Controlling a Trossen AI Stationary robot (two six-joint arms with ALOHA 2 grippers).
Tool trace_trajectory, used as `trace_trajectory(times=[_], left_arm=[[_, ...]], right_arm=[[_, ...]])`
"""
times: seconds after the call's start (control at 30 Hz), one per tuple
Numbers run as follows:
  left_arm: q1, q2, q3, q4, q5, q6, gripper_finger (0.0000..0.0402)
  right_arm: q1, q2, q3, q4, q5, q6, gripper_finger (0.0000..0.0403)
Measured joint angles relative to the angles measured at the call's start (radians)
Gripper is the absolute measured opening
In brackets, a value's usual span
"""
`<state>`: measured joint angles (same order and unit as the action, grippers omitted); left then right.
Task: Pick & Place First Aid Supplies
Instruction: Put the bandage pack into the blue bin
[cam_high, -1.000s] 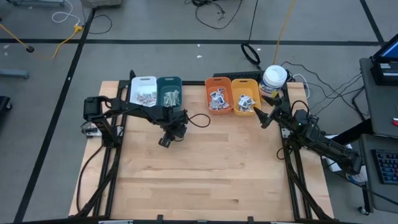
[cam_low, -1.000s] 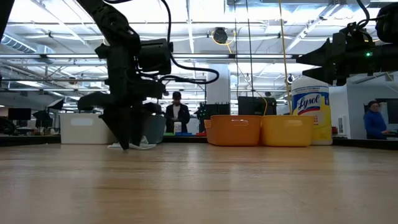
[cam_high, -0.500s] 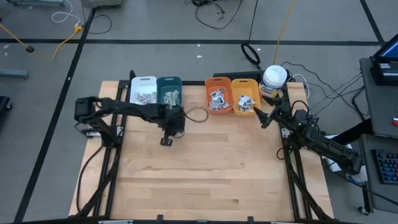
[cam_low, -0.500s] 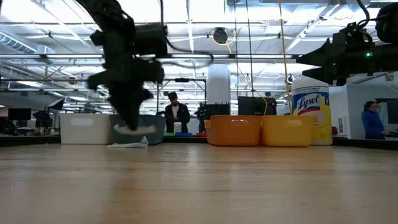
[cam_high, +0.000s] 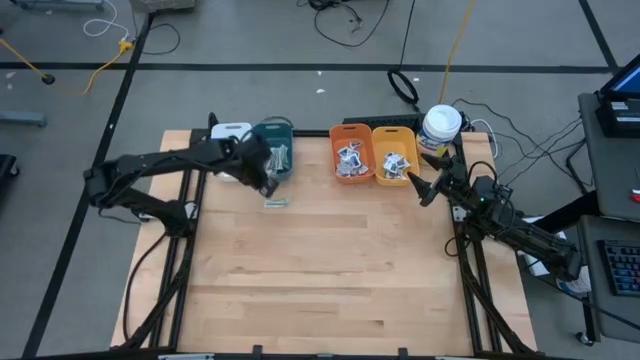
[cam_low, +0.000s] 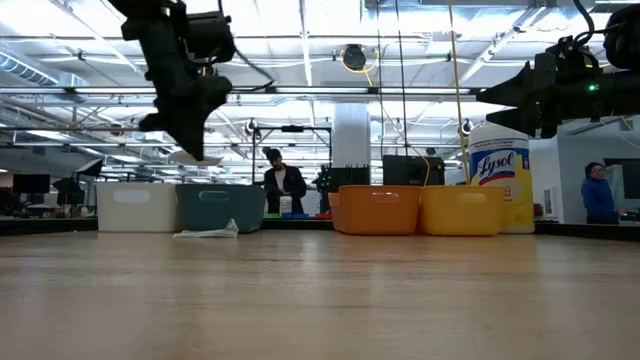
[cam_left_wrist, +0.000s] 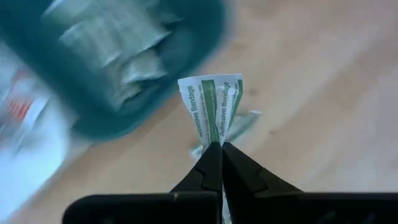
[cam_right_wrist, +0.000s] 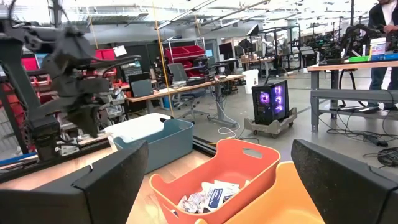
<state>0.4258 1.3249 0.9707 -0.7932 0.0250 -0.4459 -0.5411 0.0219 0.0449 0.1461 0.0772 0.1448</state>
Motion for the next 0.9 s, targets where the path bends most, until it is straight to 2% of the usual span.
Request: trace_trajectory(times=[0.1, 0.27, 0.43, 0.9], left_arm=[[0.064, -0.015, 0.000, -0.038, -0.001, -0.129, 0.0002], [0.155, -0.016, 0.003, -0.051, 0.000, -0.243, 0.0001], [0.221, 0.072, 0.067, -0.074, -0.001, -0.246, 0.0001], [0.345, 0.350, 0.379, -0.170, 0.009, -0.158, 0.0000]], right_arm=[[0.000, 0.000, 0.000, 0.000, 0.000, 0.000, 0.0392], [0.000, 0.000, 0.000, 0.000, 0.000, 0.000, 0.0392], [0.000, 0.000, 0.000, 0.000, 0.000, 0.000, 0.0392], [0.000, 0.000, 0.000, 0.000, 0.000, 0.000, 0.0392]])
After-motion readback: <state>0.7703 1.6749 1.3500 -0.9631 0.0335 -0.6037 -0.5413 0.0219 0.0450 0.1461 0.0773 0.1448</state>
